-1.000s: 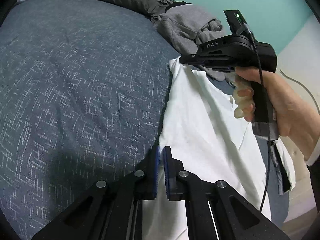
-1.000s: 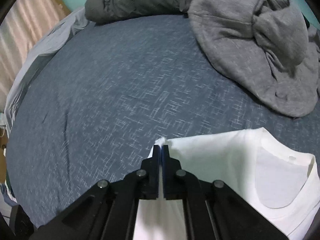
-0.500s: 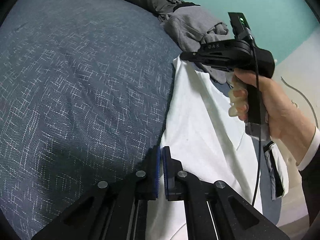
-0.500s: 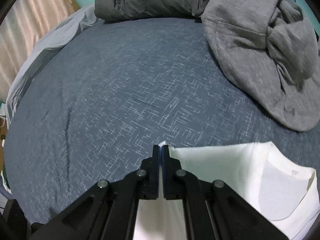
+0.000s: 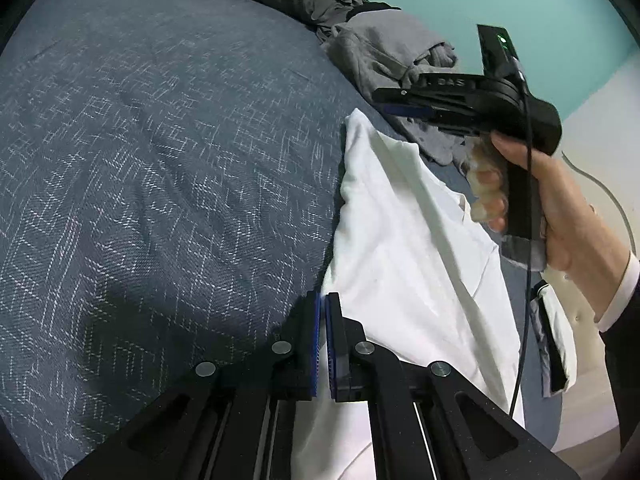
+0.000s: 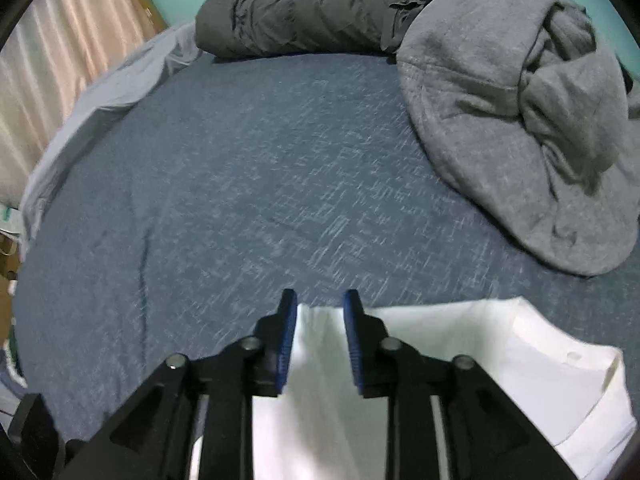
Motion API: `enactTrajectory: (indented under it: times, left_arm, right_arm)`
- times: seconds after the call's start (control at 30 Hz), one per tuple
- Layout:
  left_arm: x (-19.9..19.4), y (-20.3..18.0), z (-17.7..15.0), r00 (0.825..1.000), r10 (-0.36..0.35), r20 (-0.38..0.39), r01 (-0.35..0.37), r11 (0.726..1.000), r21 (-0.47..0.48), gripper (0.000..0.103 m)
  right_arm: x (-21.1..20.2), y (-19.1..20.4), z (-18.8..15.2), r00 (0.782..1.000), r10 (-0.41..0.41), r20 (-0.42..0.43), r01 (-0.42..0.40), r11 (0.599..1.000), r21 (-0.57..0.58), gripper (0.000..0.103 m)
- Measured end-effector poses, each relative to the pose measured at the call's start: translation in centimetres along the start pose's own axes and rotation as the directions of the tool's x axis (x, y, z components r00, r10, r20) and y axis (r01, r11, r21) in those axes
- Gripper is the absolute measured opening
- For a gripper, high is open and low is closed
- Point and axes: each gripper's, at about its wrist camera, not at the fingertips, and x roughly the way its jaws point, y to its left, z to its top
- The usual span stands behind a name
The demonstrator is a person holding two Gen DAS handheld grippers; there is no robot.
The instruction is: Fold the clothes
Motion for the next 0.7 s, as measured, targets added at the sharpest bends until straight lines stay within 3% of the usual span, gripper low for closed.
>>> enactTrajectory:
  times: [0.2,0.23,0.27,0.43,0.6,0.7]
  left_arm:
    - [0.1,0.3,0.5,1.0,0.007,0.0,-0.007,1.0,0.007,0.003]
    - [0.1,0.3,0.5,1.0,0.006,-0.001,-0.006,1.0,0.007,0.003]
    - [0.1,0.4,0.5,1.0,0.006,-0.002,-0.006,1.0,0.007,0.003]
    - [0.1,1.1,0.7,1.0,0.031,-0.002,-0.031,1.0,-0.001,0.0]
    - [-0.7,1.3,0.6,1.0,0.018,0.016,-0.018,1.0,-0.019,0.0]
    - [-1.1,0.8,0.8,1.0,-0.006,0.025,0.007,1.0,-0.014,0.0]
  right_arm:
    - [2.6,1.5,-0.7,0.997,-0.011,-0.073,0.009,1.0,-0.03,0.023]
    - [3.0,1.7,-0.7,0.997,-0.011,-0.08,0.008,0.999,-0.031,0.008]
    - [3.2,1.8,-0.7,0.997,-0.006,-0.076,0.004,1.0,-0.03,0.002]
    - [3.2,1.4,0.1,0.996,-0.088,-0.018,0.088,0.996,0.004,0.002]
    - [3.1,0.9,0.4,0.998,-0.047,-0.036,0.048,0.998,0.038,0.003]
    - [1.4,0.7,0.7,0.998,-0.066,0.007,0.065,0.996,0.054,0.011]
